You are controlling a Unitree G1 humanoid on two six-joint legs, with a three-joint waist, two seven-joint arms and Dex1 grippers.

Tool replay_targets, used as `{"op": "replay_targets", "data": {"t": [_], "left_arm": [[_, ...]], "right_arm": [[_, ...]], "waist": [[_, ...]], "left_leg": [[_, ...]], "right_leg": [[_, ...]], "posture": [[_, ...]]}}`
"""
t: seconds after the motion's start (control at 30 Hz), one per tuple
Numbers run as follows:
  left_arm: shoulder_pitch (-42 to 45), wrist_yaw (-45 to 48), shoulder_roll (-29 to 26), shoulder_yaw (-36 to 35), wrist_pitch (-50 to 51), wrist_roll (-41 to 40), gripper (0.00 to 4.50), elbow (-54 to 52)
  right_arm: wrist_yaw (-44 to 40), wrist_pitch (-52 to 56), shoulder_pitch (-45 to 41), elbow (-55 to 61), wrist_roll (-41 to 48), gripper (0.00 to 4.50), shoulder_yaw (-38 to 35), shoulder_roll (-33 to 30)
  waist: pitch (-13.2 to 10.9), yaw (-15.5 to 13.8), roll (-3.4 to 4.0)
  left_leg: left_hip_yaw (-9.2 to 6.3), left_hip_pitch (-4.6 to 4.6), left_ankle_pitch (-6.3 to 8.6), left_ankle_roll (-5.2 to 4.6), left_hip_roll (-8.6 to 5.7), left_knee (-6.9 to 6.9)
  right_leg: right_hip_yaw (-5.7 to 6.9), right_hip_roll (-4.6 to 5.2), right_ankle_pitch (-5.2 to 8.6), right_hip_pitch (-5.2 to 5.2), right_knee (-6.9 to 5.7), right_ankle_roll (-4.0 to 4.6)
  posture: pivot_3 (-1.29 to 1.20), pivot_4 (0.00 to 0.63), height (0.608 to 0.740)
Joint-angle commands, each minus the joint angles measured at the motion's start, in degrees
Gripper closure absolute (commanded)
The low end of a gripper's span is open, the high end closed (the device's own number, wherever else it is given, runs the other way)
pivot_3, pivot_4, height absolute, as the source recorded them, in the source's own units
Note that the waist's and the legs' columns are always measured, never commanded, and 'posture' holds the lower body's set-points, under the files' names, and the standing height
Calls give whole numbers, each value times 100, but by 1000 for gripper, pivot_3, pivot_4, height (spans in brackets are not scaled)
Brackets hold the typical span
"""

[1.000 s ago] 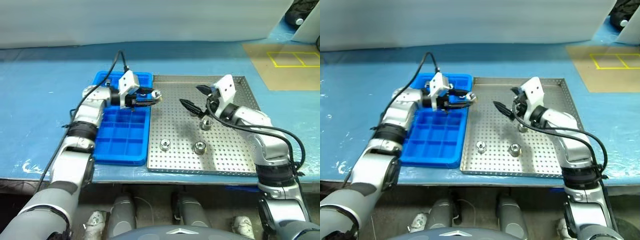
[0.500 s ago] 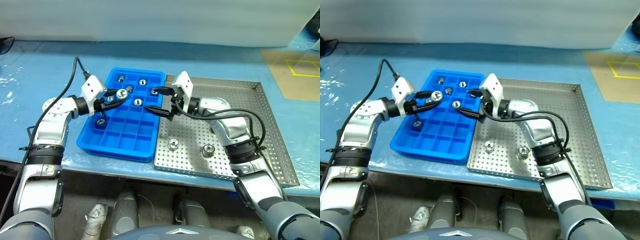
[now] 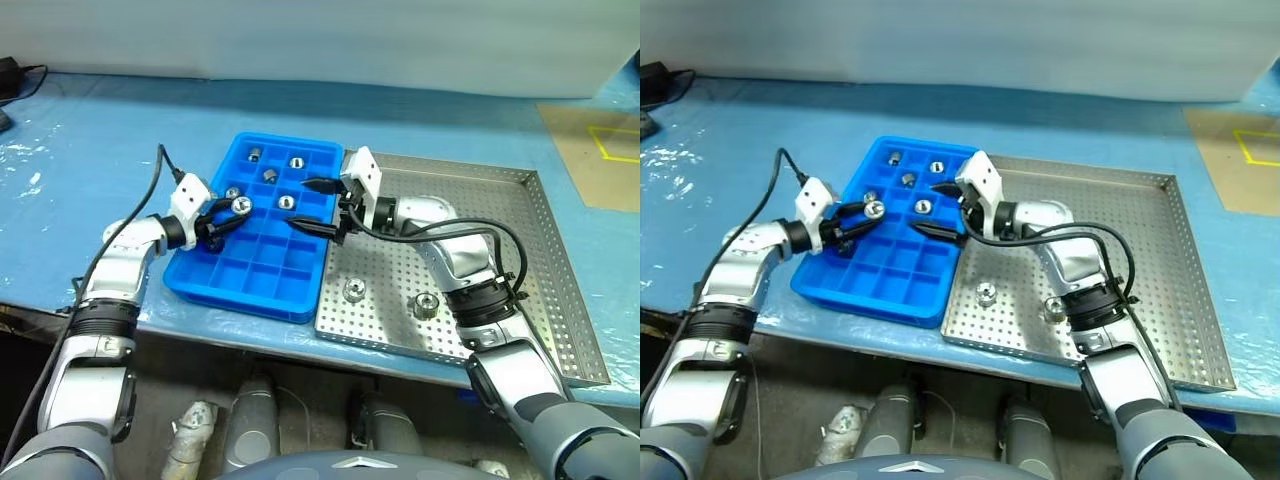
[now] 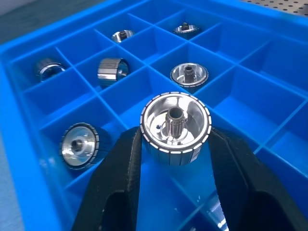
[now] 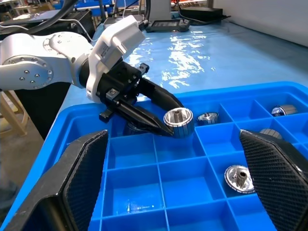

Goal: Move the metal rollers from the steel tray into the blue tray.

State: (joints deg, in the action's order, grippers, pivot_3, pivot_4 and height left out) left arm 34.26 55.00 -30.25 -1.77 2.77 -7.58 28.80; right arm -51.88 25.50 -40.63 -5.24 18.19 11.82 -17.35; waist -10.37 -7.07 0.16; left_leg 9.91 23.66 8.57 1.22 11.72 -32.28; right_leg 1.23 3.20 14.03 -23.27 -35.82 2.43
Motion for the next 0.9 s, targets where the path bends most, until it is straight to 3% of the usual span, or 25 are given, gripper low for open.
{"op": "replay_targets", "data": {"t": [0.03, 0.23, 0.43, 0.67, 0.9], "left_arm": [[354, 18, 73, 91, -301, 48, 2779, 289], [690, 110, 156, 221, -534, 123, 2779, 1112], [782, 137, 117, 217, -746, 171, 792, 1269], [786, 346, 251, 206, -612, -85, 792, 656], [1086, 624, 1027, 627, -309, -264, 792, -39]], "right_arm": [[72, 8, 38, 356, 15, 0, -88, -39], [220, 53, 147, 501, -3, 0, -108, -77], [363, 75, 231, 577, -14, 0, -144, -102], [456, 72, 262, 595, -4, 0, -157, -129], [714, 208, 313, 812, 70, 0, -570, -391]], "waist": [[0, 0, 0], [1, 13, -1], [3, 15, -1], [2, 18, -2], [2, 30, -3]], "left_leg": [[0, 1, 0, 0, 0, 0], [-1, 0, 0, 0, 1, 0], [-1, -3, 0, 0, -1, -2], [-2, 0, -1, 0, -1, -5], [0, 4, 1, -4, -3, -17]], "right_leg": [[0, 0, -3, 0, 0, -5], [1, -1, -5, -1, -3, -8], [0, 0, -5, 2, -5, -8], [1, 1, -5, 2, -6, -7], [-1, 4, -4, 3, -8, -7]], "posture": [[70, 150, 740], [29, 150, 740], [12, 150, 740], [-20, 150, 740], [-133, 150, 740]]}}
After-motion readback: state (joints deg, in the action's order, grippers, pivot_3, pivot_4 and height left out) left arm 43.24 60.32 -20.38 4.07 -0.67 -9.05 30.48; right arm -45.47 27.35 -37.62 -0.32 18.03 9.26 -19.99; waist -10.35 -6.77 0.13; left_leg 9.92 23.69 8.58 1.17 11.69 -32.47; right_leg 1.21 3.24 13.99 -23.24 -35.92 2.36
